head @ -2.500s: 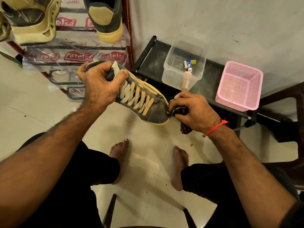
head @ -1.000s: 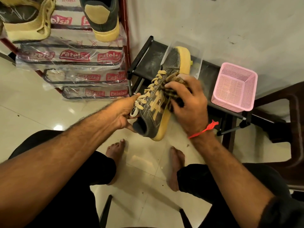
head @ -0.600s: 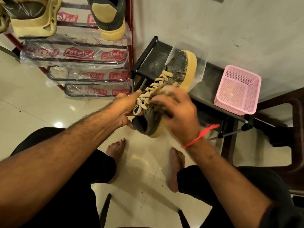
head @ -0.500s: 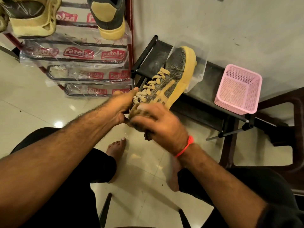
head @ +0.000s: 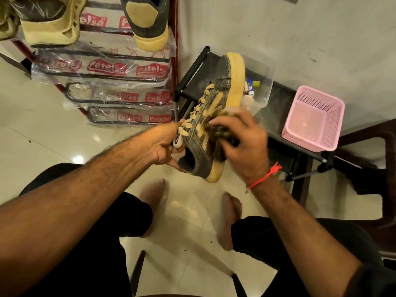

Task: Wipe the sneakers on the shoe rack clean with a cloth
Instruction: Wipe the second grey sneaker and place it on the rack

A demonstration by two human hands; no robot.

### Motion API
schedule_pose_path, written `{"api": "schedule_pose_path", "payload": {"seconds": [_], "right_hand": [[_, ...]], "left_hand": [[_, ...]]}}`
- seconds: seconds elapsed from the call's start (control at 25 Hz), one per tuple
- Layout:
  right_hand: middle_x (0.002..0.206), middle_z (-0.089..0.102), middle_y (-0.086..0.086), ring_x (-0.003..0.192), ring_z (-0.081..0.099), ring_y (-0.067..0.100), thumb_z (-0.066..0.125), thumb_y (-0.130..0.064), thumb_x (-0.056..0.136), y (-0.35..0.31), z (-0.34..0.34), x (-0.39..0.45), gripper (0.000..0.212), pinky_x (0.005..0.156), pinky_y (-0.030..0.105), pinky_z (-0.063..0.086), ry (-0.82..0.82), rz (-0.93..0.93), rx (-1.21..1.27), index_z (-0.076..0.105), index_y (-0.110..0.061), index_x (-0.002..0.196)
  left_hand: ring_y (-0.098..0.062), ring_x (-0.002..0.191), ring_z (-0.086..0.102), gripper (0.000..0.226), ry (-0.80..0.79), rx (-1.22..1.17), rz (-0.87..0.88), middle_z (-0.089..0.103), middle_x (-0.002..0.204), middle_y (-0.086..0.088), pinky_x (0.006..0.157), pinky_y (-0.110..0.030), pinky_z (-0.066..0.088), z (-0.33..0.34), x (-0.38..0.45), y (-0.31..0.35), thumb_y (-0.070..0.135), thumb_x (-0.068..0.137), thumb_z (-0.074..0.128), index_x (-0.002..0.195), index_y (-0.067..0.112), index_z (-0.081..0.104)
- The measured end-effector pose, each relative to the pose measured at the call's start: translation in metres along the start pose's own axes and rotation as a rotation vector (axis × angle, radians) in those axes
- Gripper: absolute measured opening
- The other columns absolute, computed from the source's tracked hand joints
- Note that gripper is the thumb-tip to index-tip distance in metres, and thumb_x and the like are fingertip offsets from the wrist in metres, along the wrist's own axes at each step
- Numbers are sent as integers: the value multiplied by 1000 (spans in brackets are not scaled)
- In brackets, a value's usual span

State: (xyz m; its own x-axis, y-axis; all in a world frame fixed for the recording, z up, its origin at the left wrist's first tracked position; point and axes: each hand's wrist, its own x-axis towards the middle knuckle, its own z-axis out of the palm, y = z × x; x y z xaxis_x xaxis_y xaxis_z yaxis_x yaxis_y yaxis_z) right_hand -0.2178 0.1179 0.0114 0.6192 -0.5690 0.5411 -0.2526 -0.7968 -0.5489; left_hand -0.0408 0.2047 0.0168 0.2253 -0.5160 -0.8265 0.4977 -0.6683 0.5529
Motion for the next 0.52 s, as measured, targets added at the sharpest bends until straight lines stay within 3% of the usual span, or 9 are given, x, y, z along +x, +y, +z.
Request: {"api": "schedule_pose_path", "payload": {"seconds": [0.12,0.24,0.32,0.44,0.52], "right_hand": [[114,64,15,108,60,36,66,-16,80,-18,11,-15,25,87,57,49,-21,-105,-10,76,-11,102],[112,61,12,113,59,31,67,1,74,4,4,-7,32,96,56,47,82,93,137,74,-8,103],[110,60,10,113,58,30,65,9,71,10,3,-8,37,101,53,47,124,215,246,72,-8,103],[106,60,8,109,58,26,63,9,73,-3,9,-12,37,103,40,46,139,203,329,69,-12,103],[105,60,11,106,58,22,63,14,72,-9,9,-10,39,101,31,44,153,197,369,68,-10,102]], "left_hand": [[-12,68,66,46,-70,42,103,69,75,7,89,-63,55,0,-5,6,65,95,51,92,24,72],[-13,78,63,60,-146,90,250,70,88,8,92,-51,53,-1,-12,12,80,72,57,104,31,73],[-13,87,67,57,-137,184,367,75,95,8,90,-45,51,2,-16,11,72,69,63,103,27,72],[-10,99,73,48,-120,232,633,78,107,4,86,-29,58,6,-18,13,49,74,72,113,20,69],[-10,103,73,54,-104,288,738,78,110,4,91,-28,58,2,-19,16,42,73,77,119,17,66]]}}
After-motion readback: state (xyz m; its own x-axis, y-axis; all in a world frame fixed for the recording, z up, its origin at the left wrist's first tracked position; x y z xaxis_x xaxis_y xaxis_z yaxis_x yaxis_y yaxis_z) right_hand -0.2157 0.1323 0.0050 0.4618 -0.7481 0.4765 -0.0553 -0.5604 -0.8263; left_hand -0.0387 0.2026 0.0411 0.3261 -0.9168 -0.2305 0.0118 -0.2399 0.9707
